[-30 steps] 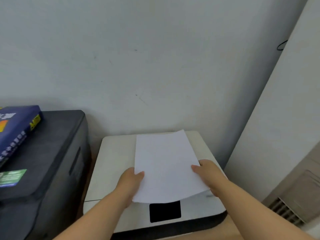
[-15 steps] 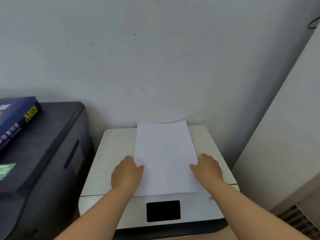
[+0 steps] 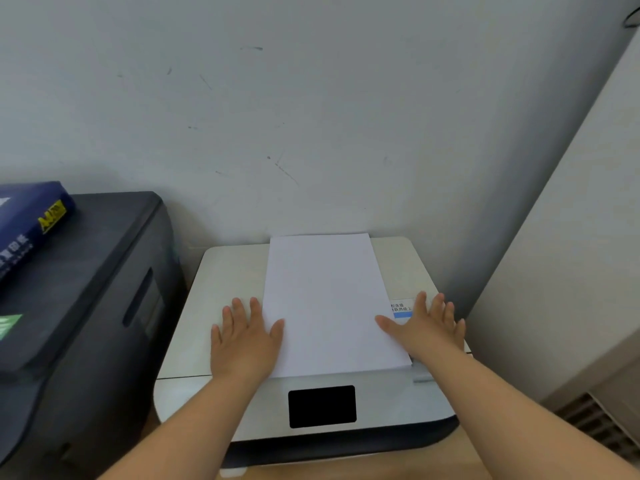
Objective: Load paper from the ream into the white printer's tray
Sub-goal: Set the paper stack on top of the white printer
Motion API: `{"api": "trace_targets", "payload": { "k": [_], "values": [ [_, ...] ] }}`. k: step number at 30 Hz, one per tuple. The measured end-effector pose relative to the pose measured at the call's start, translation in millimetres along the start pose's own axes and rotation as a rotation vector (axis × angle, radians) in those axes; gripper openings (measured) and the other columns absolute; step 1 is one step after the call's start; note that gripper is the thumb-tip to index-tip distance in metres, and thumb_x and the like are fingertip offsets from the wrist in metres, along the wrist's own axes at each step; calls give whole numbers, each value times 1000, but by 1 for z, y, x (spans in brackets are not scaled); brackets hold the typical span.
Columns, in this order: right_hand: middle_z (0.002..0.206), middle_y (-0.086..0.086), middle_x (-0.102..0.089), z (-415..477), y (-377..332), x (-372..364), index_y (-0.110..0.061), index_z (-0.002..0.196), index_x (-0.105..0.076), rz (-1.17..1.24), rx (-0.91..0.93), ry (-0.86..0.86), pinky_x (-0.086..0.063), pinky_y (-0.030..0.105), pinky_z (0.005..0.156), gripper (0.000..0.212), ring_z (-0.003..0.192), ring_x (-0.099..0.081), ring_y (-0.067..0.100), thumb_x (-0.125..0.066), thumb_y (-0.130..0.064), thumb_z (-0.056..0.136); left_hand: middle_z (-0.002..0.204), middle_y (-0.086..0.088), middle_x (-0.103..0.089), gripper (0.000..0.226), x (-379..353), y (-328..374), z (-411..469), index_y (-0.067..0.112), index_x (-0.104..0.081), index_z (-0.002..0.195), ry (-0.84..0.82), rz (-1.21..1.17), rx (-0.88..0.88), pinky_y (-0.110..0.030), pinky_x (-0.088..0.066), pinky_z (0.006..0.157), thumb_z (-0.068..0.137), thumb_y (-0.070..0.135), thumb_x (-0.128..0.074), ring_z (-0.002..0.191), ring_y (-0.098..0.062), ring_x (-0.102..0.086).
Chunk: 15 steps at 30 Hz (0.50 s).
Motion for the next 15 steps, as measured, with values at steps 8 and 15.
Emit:
{"api": "trace_targets", "payload": {
  "k": [8,15],
  "values": [
    [159,9,1,-31,20,12,-16,149,-4,319,82,303,-4,51,115,78,146,1,26,-36,-55,91,158,-6,10,60,14,-16,-28,22,3,147,175,-255,0,-43,3,116,95,46,-13,145,-23,10],
    [159,5,6,-115,68,-78,-12,149,7,834,-65,345,-2,33,118,91,146,6,15,-56,-38,88,156,-7,20,80,-47,-68,-127,14,16,144,307,-673,124,-33,10,114,91,45,-36,143,-18,19]
  ]
}}
Point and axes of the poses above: each hand's wrist, its own z-axis towards the middle knuckle, its own x-axis out of the back of the hand, y = z × x, the point moved 6 cm from there along z, towards the middle knuckle
